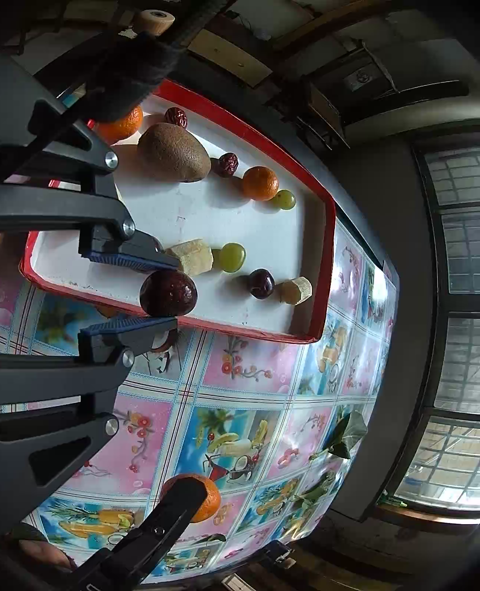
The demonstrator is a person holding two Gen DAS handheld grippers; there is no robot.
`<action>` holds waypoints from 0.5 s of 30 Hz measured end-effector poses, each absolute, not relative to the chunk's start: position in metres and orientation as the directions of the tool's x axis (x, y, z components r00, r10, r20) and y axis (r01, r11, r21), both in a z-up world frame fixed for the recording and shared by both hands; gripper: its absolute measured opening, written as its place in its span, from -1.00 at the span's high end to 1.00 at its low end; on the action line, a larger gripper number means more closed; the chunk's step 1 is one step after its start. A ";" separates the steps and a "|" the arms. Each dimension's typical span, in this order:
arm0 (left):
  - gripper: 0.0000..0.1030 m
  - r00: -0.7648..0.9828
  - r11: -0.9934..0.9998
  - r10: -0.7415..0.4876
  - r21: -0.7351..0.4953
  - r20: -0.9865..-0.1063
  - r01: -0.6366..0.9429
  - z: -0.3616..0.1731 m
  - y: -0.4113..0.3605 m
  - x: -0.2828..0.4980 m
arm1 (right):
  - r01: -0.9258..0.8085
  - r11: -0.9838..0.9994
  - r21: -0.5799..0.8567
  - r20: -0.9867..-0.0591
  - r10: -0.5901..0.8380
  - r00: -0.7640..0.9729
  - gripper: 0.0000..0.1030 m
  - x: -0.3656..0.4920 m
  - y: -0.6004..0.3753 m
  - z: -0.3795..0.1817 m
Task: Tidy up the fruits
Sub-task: 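Carry the plum into the tray with the left tool while the right tool carries the mandarin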
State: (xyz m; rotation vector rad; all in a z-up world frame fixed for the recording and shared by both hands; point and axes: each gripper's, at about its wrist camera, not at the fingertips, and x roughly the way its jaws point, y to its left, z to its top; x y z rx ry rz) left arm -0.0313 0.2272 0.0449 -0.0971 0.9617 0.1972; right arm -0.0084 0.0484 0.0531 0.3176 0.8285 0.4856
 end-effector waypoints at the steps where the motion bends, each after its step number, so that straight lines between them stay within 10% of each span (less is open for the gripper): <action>1: 0.54 0.553 0.977 0.129 0.010 -0.823 -0.213 0.044 0.229 -0.032 | -0.286 0.844 0.453 -0.623 0.530 0.576 0.25 -0.009 0.049 0.052; 15: 0.54 0.555 0.972 0.163 0.035 -0.816 -0.234 0.040 0.240 -0.045 | -0.291 0.845 0.449 -0.644 0.532 0.549 0.25 -0.015 0.065 0.042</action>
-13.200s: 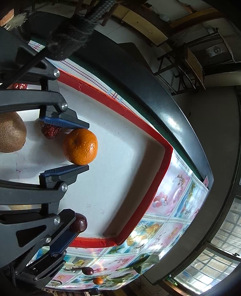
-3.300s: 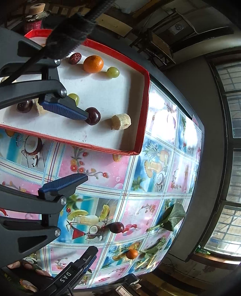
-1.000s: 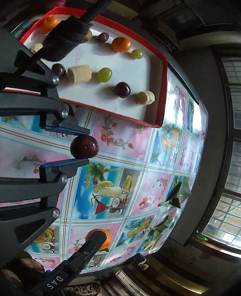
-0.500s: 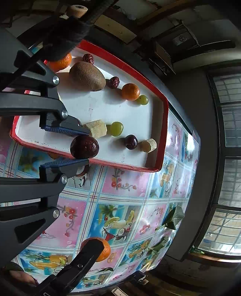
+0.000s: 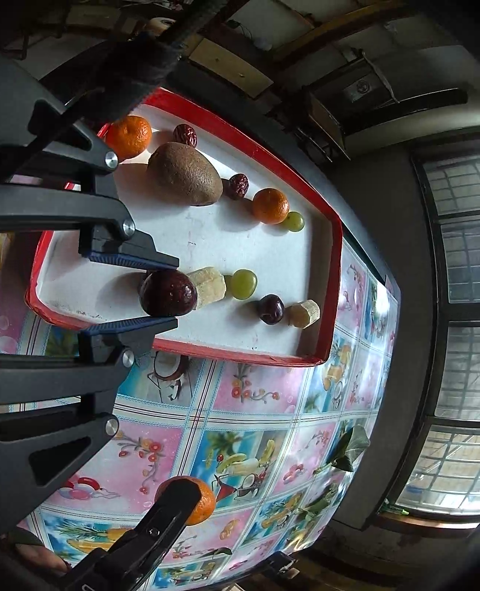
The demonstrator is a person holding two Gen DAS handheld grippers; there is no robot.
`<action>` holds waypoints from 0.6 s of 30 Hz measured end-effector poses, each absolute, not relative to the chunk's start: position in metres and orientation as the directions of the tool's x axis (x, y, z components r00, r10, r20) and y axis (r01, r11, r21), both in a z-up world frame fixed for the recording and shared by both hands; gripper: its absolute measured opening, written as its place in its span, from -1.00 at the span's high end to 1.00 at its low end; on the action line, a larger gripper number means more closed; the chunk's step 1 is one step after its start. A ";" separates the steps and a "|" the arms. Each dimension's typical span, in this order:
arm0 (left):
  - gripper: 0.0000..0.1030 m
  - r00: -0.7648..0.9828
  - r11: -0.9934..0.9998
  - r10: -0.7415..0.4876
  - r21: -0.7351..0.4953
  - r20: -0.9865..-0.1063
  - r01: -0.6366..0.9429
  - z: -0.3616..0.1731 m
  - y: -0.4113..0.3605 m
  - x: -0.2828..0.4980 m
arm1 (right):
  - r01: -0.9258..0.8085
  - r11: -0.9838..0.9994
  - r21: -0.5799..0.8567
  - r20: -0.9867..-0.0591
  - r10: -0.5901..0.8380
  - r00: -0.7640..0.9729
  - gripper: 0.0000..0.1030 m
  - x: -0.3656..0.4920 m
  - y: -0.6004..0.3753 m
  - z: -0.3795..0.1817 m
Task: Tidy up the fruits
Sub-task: 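Carry the plum into the tray with the left tool while the right tool carries the mandarin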
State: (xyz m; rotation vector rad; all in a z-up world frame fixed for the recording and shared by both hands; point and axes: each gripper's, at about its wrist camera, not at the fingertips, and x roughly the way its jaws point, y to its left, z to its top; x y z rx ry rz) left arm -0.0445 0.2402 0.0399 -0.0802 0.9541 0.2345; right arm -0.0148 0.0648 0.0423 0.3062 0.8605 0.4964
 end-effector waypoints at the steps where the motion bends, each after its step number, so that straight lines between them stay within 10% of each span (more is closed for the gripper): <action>1: 0.54 0.556 0.971 0.165 0.036 -0.815 -0.235 0.040 0.241 -0.045 | -0.293 0.845 0.448 -0.645 0.532 0.548 0.25 -0.015 0.065 0.042; 18: 0.54 0.571 0.954 0.053 -0.126 -0.819 -0.270 0.041 0.301 -0.050 | -0.361 0.843 0.400 -0.681 0.536 0.499 0.25 0.011 0.109 0.038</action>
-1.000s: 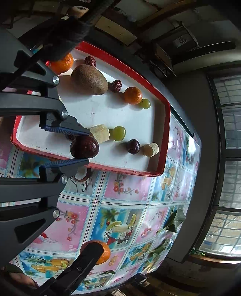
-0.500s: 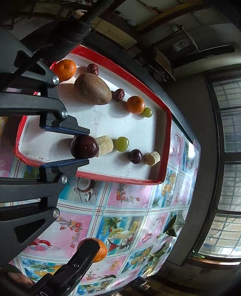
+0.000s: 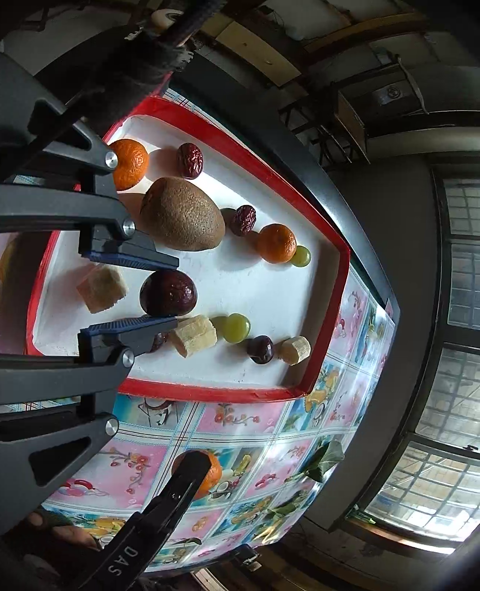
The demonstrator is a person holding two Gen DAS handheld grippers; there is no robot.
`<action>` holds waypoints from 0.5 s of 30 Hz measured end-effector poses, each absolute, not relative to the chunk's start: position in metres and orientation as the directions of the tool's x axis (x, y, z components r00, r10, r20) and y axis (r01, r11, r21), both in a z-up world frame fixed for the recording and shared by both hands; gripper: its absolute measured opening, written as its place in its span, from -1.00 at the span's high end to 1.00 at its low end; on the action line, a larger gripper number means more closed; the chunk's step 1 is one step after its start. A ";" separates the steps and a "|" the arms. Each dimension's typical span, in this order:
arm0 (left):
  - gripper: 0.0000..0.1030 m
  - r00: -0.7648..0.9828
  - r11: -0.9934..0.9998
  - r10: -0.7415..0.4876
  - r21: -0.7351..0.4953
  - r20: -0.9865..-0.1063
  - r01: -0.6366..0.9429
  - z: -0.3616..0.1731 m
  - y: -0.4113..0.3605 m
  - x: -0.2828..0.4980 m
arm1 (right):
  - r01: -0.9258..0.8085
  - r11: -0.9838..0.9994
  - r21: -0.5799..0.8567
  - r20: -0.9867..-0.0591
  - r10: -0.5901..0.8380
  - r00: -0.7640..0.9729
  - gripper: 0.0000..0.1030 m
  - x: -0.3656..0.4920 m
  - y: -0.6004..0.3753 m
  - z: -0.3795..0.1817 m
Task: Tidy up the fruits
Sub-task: 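Carry the plum into the tray with the left tool while the right tool carries the mandarin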
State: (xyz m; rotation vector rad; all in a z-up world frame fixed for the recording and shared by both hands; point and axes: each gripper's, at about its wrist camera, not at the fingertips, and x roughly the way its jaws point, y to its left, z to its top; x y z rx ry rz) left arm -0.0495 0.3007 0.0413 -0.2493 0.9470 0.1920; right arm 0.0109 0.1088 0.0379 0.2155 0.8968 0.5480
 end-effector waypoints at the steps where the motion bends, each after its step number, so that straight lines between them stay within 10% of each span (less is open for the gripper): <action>1: 0.54 0.572 0.951 0.041 -0.144 -0.819 -0.273 0.041 0.306 -0.049 | -0.365 0.842 0.398 -0.683 0.537 0.495 0.25 0.017 0.114 0.038; 15: 0.54 0.552 0.953 0.021 -0.150 -0.834 -0.263 0.031 0.314 -0.028 | -0.476 0.814 0.332 -0.716 0.546 0.435 0.24 0.081 0.203 0.039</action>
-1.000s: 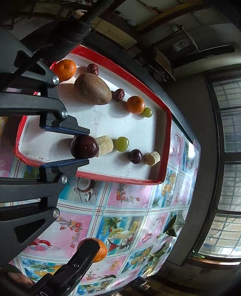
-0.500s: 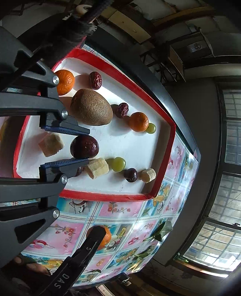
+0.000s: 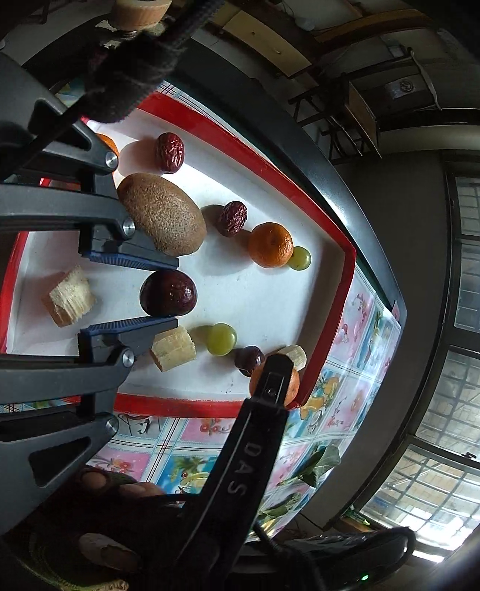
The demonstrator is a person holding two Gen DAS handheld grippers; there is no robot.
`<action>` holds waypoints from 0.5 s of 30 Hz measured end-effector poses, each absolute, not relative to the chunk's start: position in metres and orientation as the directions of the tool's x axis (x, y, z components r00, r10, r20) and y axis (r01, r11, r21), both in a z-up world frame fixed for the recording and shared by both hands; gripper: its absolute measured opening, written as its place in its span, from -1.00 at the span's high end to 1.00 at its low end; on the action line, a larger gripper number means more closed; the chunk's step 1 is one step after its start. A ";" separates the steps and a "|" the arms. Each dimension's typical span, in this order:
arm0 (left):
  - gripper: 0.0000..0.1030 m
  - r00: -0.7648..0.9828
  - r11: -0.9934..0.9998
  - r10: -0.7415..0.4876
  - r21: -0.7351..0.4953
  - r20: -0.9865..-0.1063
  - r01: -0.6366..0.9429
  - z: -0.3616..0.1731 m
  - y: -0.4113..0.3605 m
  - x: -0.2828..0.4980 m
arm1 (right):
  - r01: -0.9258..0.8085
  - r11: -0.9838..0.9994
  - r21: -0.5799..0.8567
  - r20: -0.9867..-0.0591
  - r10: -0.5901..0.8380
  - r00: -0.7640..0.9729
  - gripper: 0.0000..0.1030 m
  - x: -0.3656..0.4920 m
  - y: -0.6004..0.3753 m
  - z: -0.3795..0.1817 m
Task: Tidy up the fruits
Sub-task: 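Carry the plum into the tray with the left tool while the right tool carries the mandarin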
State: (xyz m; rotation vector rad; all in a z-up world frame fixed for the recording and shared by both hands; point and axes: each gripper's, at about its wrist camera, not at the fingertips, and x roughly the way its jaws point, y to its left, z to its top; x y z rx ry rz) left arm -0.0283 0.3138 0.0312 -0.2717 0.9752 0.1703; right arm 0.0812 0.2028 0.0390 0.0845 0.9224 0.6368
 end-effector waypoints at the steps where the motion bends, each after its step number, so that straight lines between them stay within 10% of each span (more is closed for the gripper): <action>1: 0.54 0.548 0.953 0.022 -0.148 -0.836 -0.263 0.030 0.314 -0.026 | -0.481 0.814 0.326 -0.720 0.543 0.432 0.24 0.087 0.209 0.038; 15: 0.53 0.508 0.967 0.062 -0.074 -0.859 -0.244 0.012 0.307 -0.011 | -0.520 0.819 0.243 -0.795 0.475 0.378 0.24 0.125 0.245 0.008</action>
